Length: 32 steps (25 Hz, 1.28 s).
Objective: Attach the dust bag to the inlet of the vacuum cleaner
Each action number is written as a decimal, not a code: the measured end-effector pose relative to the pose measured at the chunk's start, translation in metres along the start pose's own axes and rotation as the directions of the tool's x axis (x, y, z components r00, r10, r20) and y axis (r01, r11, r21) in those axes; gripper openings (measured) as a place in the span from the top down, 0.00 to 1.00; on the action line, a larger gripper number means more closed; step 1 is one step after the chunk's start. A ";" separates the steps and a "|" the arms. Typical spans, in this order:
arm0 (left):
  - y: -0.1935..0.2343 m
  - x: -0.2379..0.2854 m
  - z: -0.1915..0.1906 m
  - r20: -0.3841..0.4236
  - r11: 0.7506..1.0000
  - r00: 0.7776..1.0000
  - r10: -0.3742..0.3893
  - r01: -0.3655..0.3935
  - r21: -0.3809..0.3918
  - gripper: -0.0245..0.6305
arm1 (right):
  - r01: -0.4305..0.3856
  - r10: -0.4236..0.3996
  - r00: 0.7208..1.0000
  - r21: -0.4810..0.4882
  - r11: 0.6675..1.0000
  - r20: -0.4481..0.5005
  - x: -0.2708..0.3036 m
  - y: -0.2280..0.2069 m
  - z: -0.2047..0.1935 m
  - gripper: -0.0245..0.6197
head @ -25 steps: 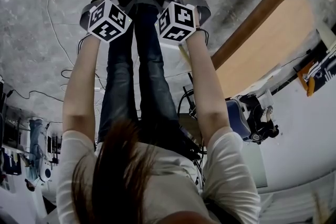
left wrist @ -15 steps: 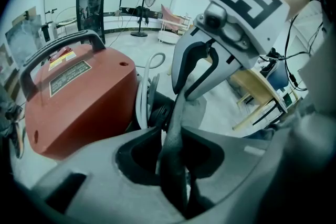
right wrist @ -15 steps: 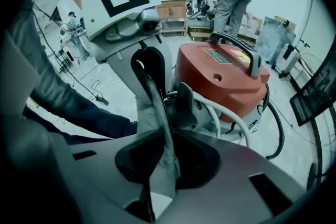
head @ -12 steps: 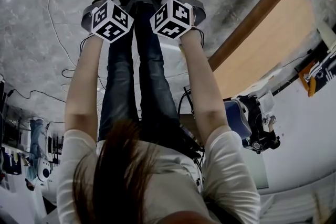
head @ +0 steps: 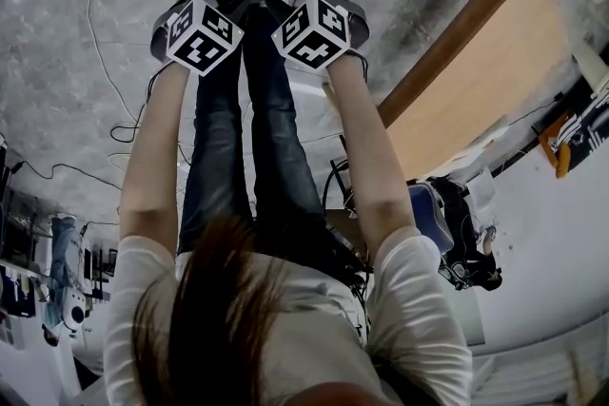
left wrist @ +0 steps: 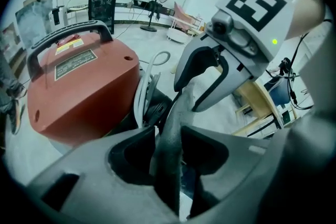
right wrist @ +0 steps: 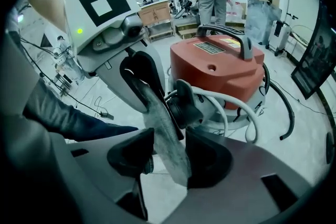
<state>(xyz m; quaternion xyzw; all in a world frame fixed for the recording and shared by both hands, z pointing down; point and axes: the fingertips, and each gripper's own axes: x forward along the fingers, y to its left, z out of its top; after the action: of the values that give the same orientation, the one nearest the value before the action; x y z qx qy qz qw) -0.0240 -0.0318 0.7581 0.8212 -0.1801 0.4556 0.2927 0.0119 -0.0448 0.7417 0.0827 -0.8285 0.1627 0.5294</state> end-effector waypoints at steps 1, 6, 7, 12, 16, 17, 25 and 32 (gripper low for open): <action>0.000 -0.002 0.001 0.007 1.000 1.000 -0.001 0.001 -0.014 0.70 | -0.008 0.007 1.000 0.010 1.000 0.005 -0.001 0.002 0.000 0.65; -0.004 -0.012 0.013 0.056 0.998 0.998 0.026 -0.023 -0.052 0.65 | -0.015 0.008 0.997 0.102 0.995 0.073 -0.011 0.003 0.005 0.63; -0.005 -0.014 0.016 0.065 0.998 0.997 0.035 -0.031 -0.062 0.65 | -0.012 0.000 0.995 0.131 0.991 0.096 -0.014 0.001 0.006 0.63; -0.003 -0.028 0.028 0.130 0.989 0.988 0.082 -0.064 -0.134 0.63 | -0.007 -0.069 0.972 0.319 0.948 0.225 -0.032 -0.009 0.014 0.69; 0.002 -0.042 0.037 0.177 0.975 0.976 0.128 -0.091 -0.205 0.65 | 0.008 -0.136 0.948 0.406 0.914 0.288 -0.049 -0.019 0.017 0.79; 0.004 -0.047 0.041 0.189 0.971 0.971 0.144 -0.102 -0.216 0.68 | 0.017 -0.155 0.942 0.418 0.908 0.299 -0.053 -0.022 0.018 0.82; 0.020 -0.091 0.065 0.276 0.939 0.920 0.277 -0.198 -0.282 0.93 | 0.080 -0.252 0.901 0.436 0.896 0.352 -0.090 -0.039 0.042 0.96; 0.023 -0.146 0.097 0.359 0.906 0.854 0.376 -0.258 -0.336 0.94 | 0.115 -0.287 0.874 0.407 0.906 0.393 -0.131 -0.038 0.071 0.96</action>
<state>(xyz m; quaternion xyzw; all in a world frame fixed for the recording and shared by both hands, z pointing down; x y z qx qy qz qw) -0.0505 -0.1074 0.6010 0.8085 -0.4339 0.2832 0.2791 0.0186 -0.1103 0.6025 0.3033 -0.8677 0.2359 0.3155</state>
